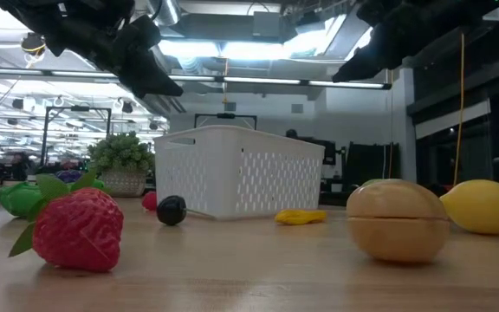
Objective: Pick and placing Produce into tupperware
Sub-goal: Put the starfruit into the white bin
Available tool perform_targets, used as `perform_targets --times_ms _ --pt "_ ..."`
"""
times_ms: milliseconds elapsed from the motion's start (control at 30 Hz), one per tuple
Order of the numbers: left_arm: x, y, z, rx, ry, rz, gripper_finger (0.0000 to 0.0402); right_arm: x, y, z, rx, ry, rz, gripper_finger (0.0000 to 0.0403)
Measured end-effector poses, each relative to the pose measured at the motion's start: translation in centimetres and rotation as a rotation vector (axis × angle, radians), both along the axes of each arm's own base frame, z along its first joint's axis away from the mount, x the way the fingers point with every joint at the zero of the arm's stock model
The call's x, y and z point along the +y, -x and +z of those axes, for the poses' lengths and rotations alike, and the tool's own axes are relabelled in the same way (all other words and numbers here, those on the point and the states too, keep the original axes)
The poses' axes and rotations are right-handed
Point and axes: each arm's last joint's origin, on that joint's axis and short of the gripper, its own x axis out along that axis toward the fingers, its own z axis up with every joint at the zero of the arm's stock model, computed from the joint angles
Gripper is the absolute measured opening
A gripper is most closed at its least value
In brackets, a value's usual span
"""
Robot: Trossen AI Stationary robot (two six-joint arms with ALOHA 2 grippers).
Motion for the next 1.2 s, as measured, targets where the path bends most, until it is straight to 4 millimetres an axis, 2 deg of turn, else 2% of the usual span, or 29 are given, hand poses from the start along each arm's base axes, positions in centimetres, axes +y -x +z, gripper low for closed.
perform_targets --times_ms 167,400,600,733,867,1000,1200 --pt "-0.3 -0.1 0.0 0.004 -0.022 -0.032 0.0046 0.3 0.1 -0.3 0.036 -0.004 0.015 0.0300" --pt "-1.3 -0.6 0.0 0.010 -0.077 -0.105 0.0140 0.5 0.2 -0.5 0.057 -0.009 0.023 0.0300" --pt "-1.9 -0.8 0.0 0.024 -0.104 -0.074 0.0196 0.7 0.5 -0.3 0.135 -0.020 0.015 0.0300" --pt "-2.1 -0.9 0.0 0.034 -0.124 -0.042 0.0207 1.5 1.0 0.3 0.233 0.010 -0.005 0.0300" --pt "-2.2 -0.9 0.0 0.035 -0.129 -0.041 0.0208 2.5 1.2 0.8 0.264 -0.040 -0.001 0.0300" --pt "-2.4 -1.0 0.0 0.035 -0.128 -0.050 0.0208 3.6 1.3 0.6 0.297 -0.094 -0.002 0.0300" --pt "-2.5 -1.0 0.0 0.034 -0.127 -0.057 0.0208 5.3 0.7 -0.3 0.354 -0.079 -0.035 0.0300"
